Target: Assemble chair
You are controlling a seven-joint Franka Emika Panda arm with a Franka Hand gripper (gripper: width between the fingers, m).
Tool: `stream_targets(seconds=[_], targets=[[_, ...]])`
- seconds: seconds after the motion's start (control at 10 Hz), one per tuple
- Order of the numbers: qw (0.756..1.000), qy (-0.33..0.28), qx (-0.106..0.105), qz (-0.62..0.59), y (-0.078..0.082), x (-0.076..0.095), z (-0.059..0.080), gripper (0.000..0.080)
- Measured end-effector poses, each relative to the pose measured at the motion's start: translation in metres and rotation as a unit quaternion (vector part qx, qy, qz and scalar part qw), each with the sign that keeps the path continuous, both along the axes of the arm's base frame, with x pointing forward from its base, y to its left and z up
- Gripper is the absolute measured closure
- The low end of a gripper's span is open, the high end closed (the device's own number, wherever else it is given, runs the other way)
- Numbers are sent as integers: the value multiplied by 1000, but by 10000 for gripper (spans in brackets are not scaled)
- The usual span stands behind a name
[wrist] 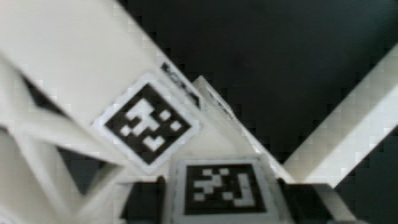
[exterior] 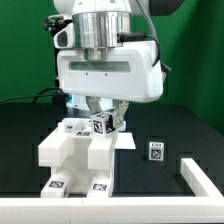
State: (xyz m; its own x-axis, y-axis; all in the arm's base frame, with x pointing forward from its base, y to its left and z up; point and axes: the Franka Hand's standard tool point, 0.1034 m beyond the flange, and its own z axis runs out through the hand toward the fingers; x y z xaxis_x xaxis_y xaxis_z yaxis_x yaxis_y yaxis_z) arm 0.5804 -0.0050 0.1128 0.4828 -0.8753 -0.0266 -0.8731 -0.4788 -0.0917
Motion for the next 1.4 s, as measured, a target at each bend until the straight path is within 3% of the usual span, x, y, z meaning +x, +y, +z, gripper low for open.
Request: stream_targets(seconds=[0.3, 0.4, 0.5, 0.6, 0.7, 0.9, 1.1, 1.4], targets=[[999, 1, 4, -34, 2, 0, 0, 514], [1000, 1, 3, -22, 2, 0, 0, 445], [1000, 0, 2, -16, 2, 0, 0, 445], [999, -3, -3, 50, 1, 0, 0, 247], [988, -10, -10, 156, -3, 1, 1, 177], [943, -14, -15, 333, -5, 0, 2, 153], [912, -18, -19, 409, -4, -2, 0, 153], [892, -29, -35, 450, -1, -1, -3, 151]])
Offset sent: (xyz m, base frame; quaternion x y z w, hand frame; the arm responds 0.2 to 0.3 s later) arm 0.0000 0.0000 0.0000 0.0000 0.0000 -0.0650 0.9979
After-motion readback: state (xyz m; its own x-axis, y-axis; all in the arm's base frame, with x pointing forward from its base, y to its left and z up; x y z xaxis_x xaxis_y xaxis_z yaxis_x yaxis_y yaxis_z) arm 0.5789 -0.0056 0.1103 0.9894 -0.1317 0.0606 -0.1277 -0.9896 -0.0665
